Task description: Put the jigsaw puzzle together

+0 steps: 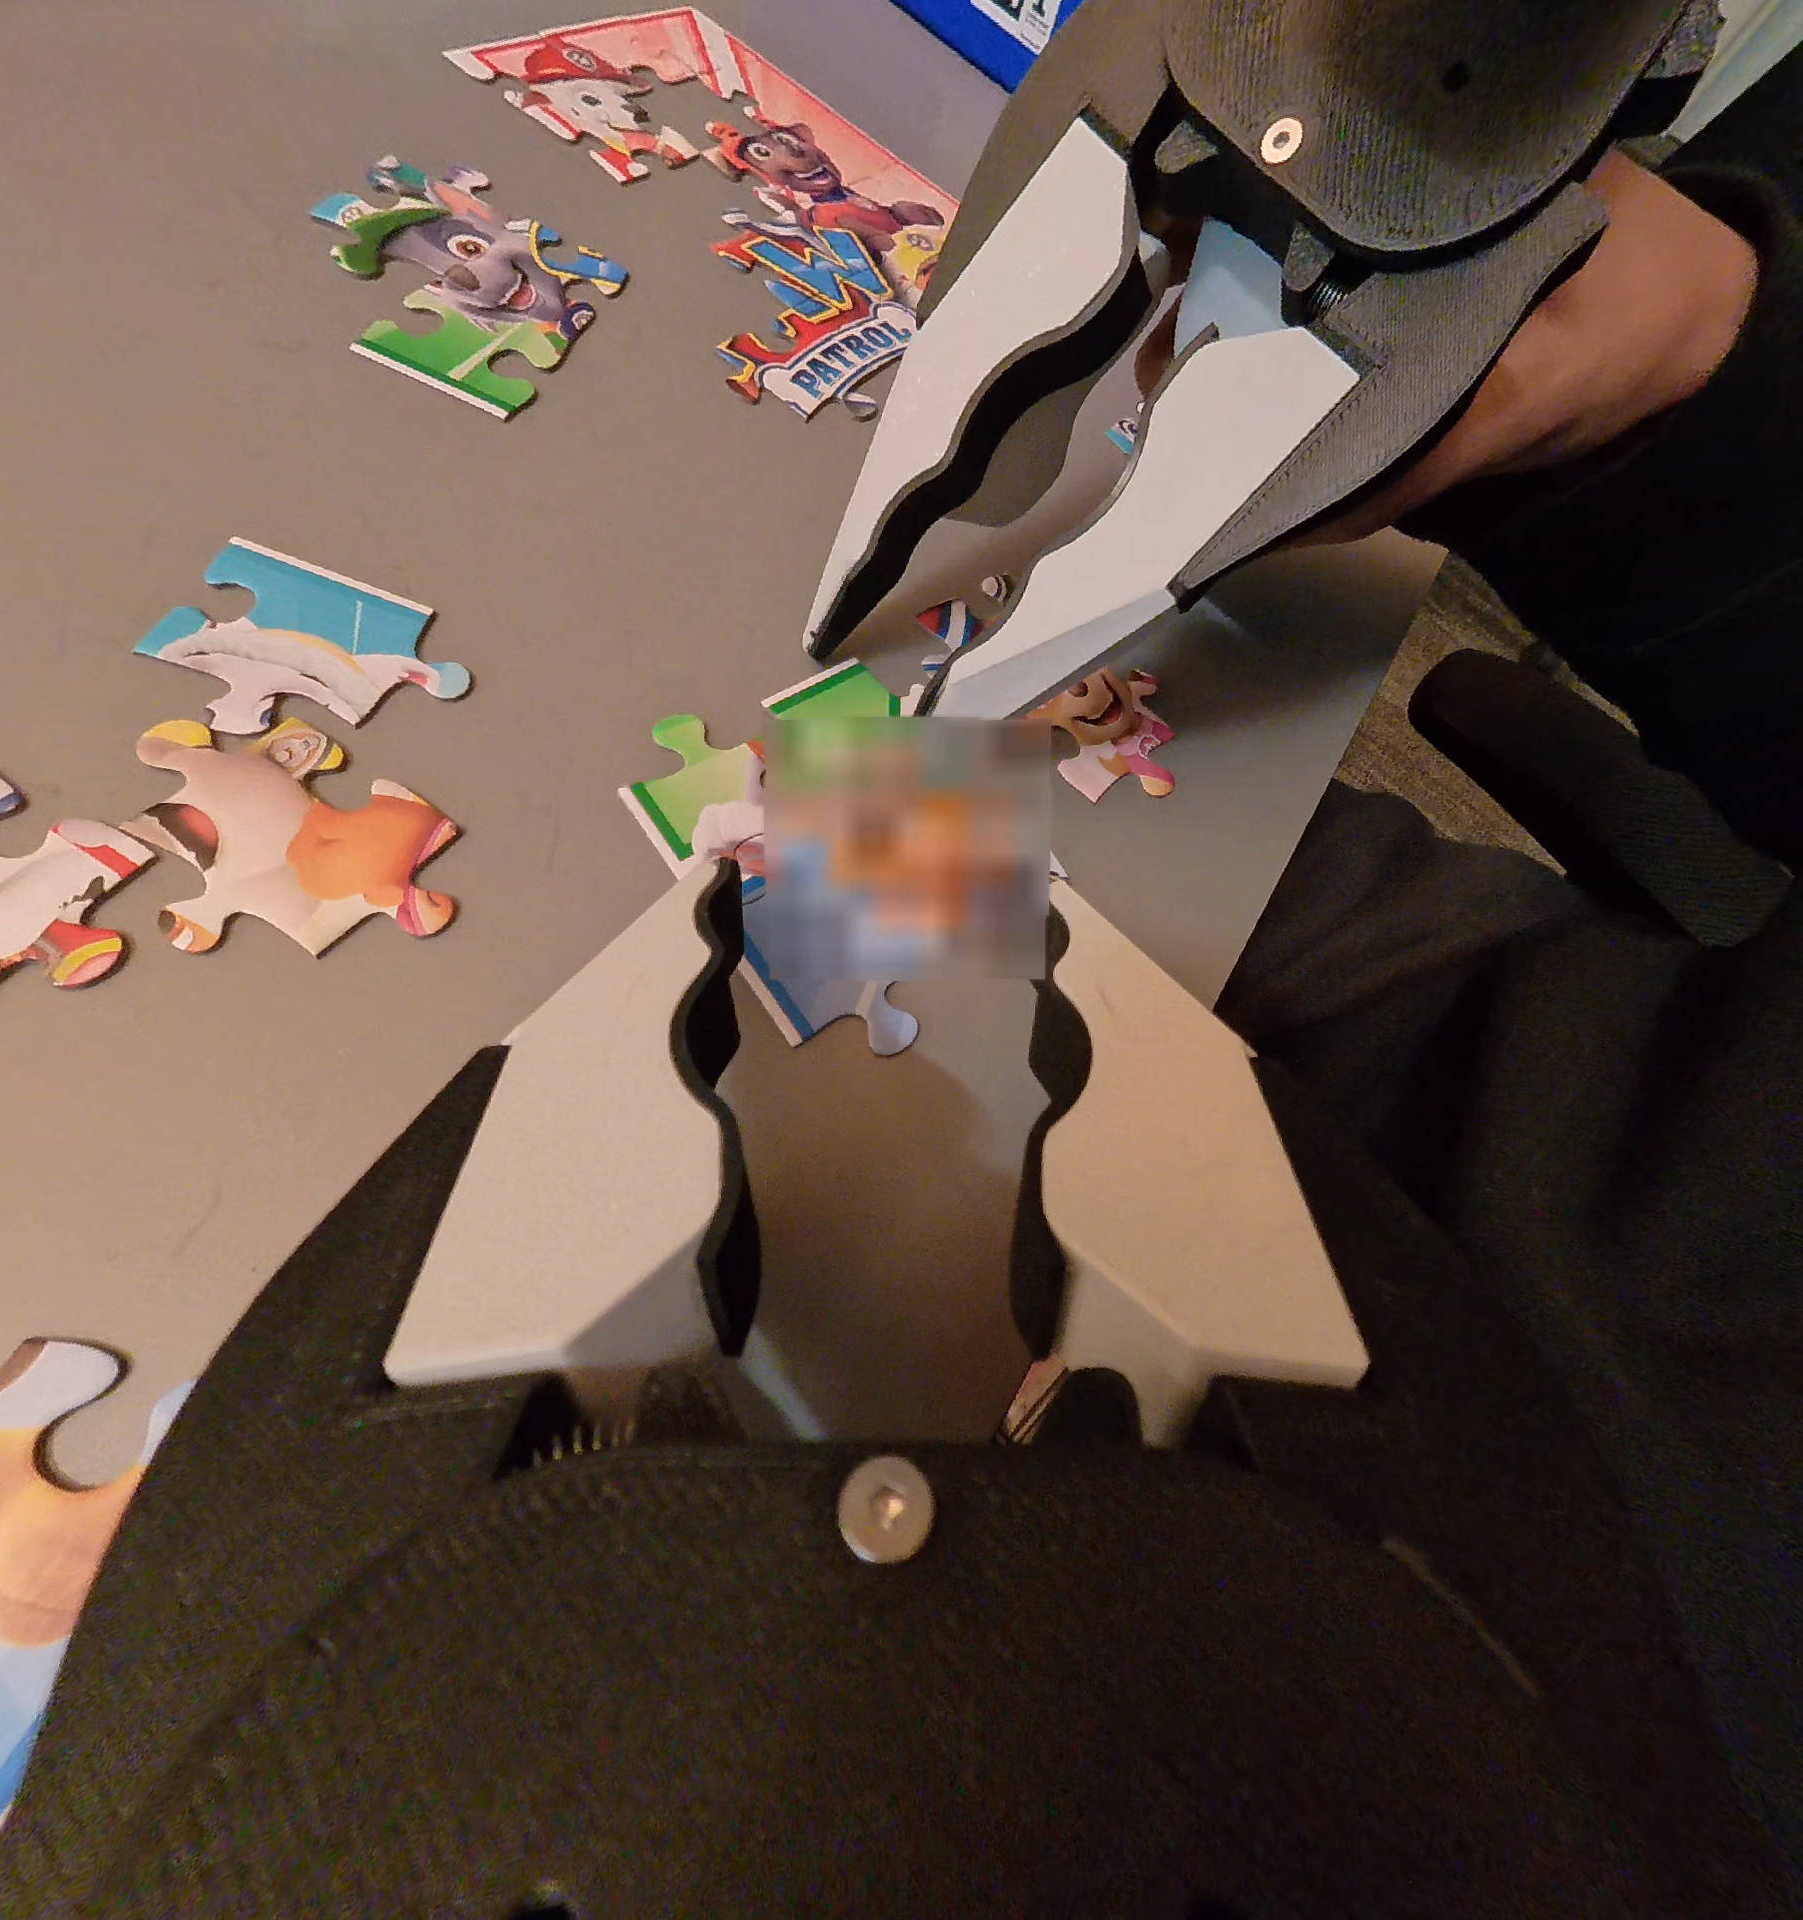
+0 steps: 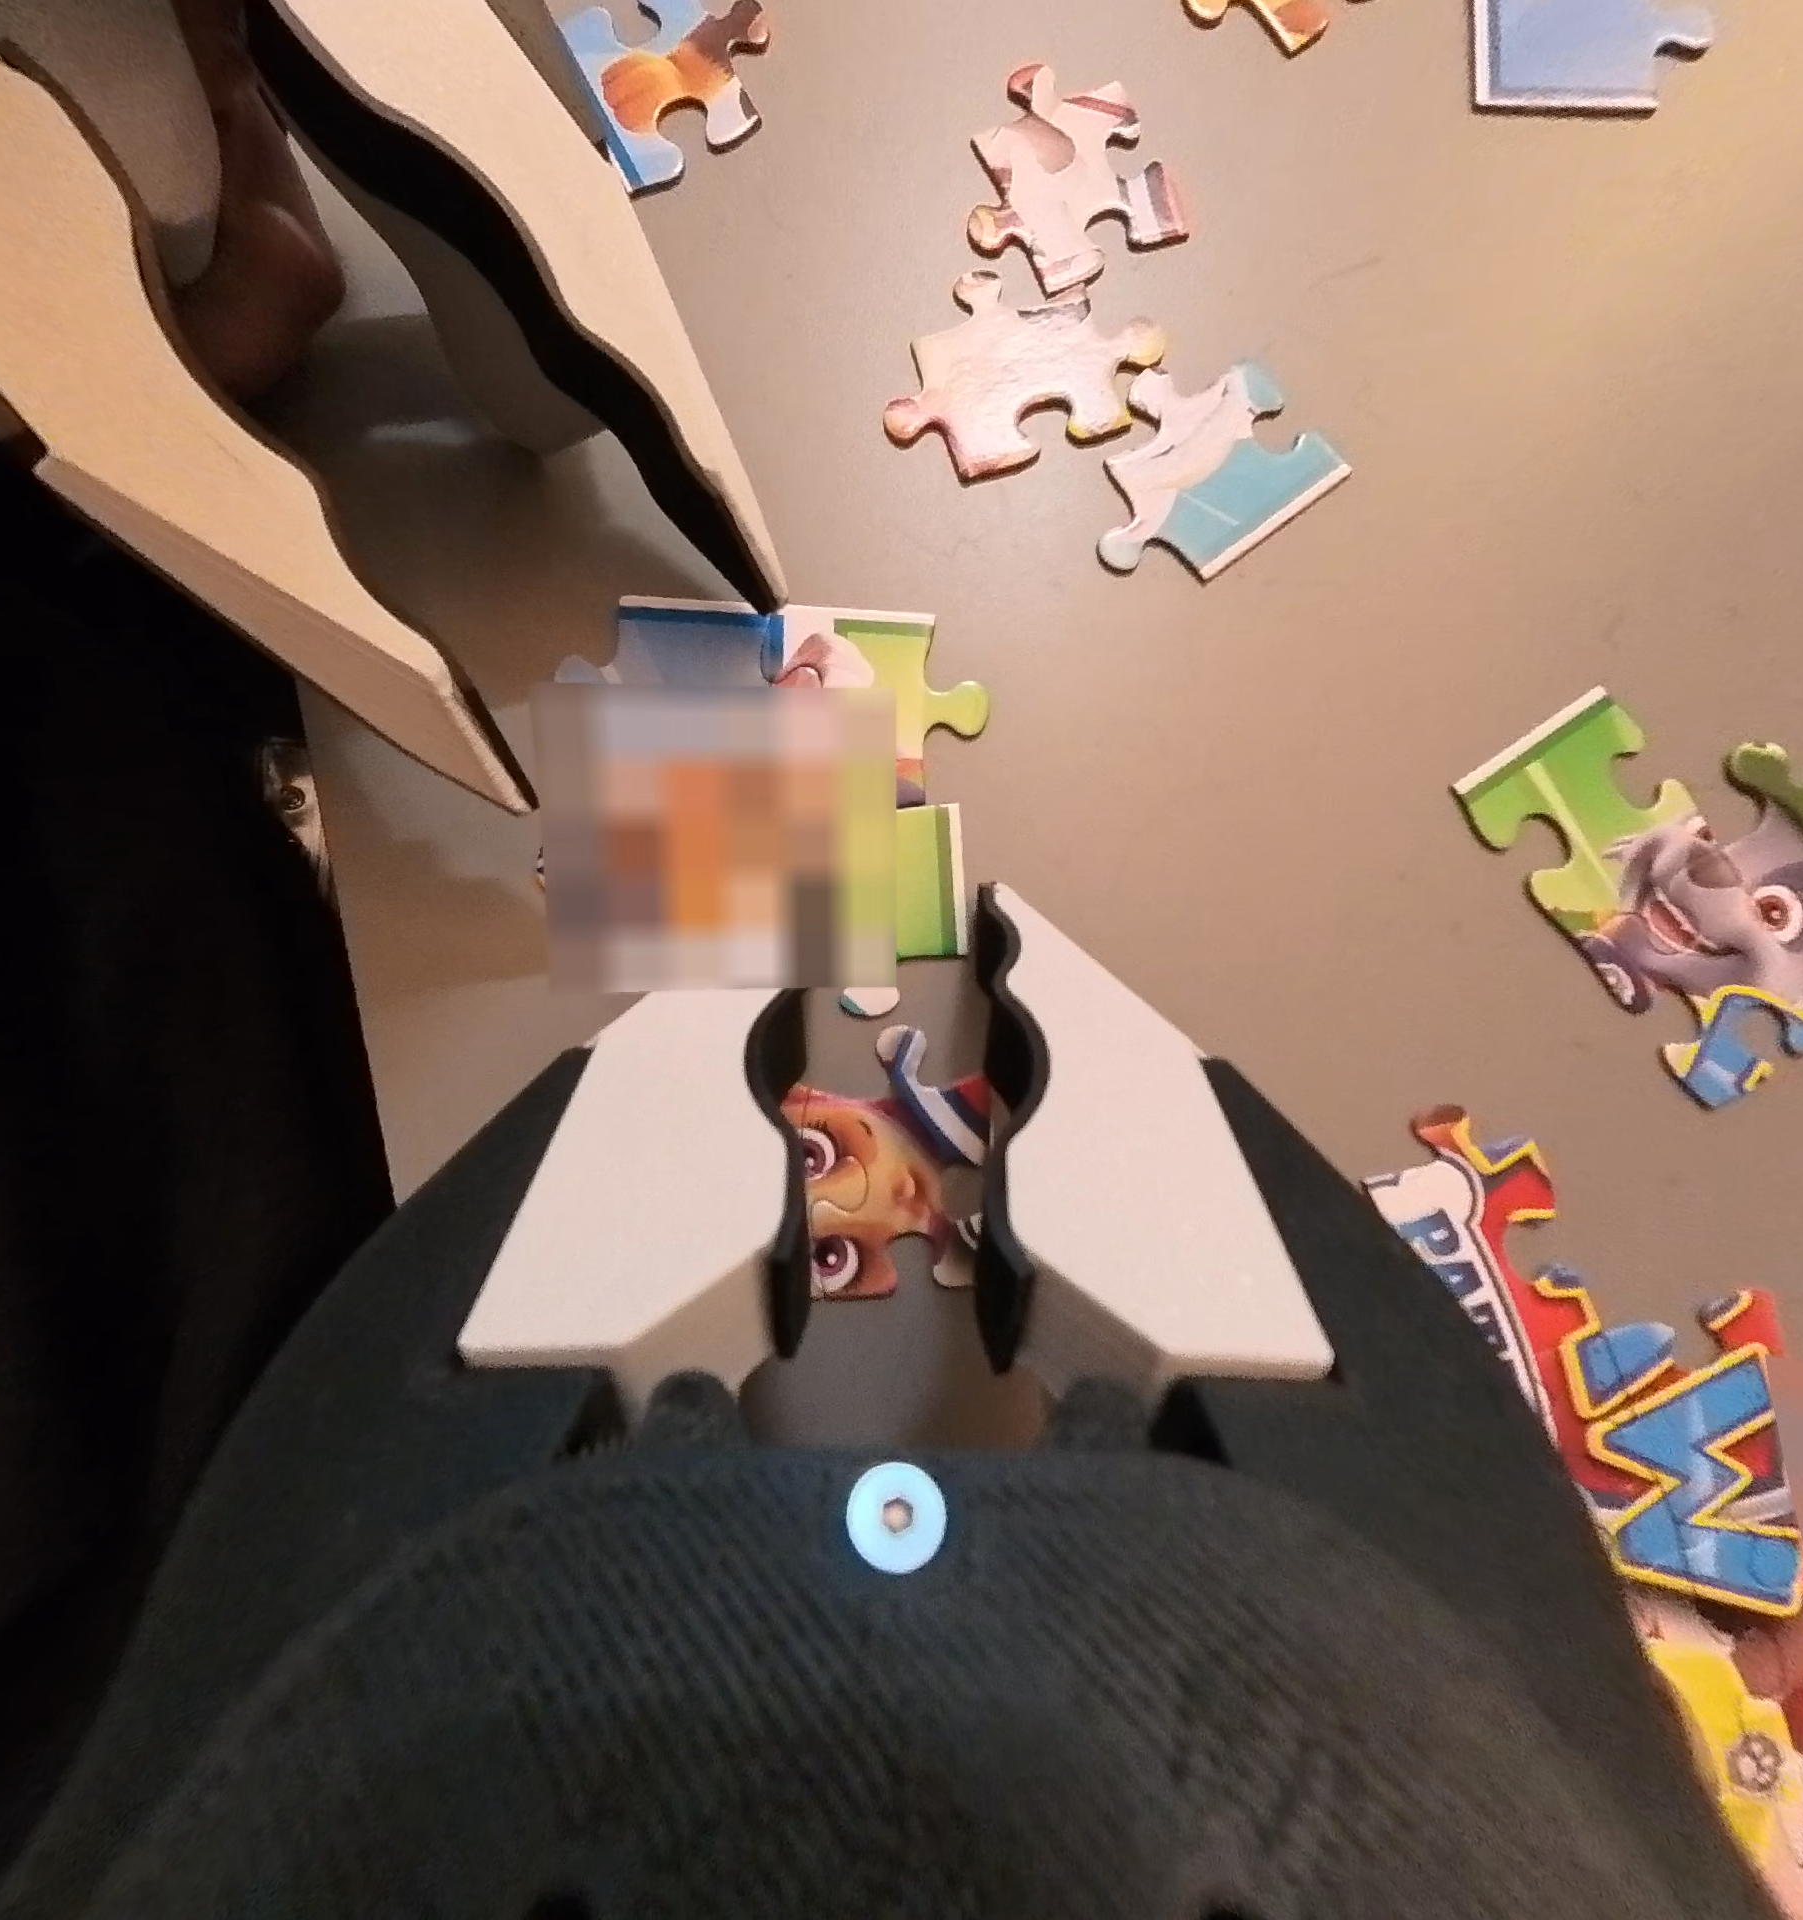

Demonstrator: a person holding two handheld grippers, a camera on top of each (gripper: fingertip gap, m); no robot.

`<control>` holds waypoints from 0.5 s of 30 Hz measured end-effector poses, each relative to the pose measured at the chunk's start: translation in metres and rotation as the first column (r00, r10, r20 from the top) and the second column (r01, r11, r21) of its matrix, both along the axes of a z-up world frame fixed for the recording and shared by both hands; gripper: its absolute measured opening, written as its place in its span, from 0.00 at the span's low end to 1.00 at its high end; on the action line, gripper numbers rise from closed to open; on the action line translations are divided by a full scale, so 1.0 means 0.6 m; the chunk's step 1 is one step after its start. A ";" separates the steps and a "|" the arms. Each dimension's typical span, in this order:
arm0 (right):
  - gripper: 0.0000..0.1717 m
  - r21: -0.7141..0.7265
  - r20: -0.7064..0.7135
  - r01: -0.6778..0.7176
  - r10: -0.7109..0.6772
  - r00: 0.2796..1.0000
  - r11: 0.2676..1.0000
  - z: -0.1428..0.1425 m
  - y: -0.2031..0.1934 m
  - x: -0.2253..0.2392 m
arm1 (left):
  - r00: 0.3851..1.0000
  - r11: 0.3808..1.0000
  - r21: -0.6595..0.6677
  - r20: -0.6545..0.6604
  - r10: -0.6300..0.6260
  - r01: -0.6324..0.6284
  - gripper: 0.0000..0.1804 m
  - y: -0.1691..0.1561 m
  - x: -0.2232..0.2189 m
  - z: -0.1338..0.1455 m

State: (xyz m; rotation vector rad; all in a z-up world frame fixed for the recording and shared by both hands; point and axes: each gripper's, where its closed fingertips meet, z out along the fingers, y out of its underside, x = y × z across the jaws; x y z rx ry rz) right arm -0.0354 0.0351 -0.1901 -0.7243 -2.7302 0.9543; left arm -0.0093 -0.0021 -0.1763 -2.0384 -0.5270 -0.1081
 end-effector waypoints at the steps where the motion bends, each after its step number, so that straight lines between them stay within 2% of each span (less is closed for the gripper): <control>1: 0.17 0.001 -0.001 0.002 -0.002 1.000 1.000 0.000 0.000 0.000 | 1.000 1.000 0.000 0.000 0.000 0.000 0.29 0.000 0.000 0.000; 15: 0.18 0.006 -0.009 0.080 -0.080 0.997 0.997 0.002 -0.001 -0.004 | 1.000 1.000 0.001 0.003 0.001 -0.001 0.29 0.000 0.000 0.000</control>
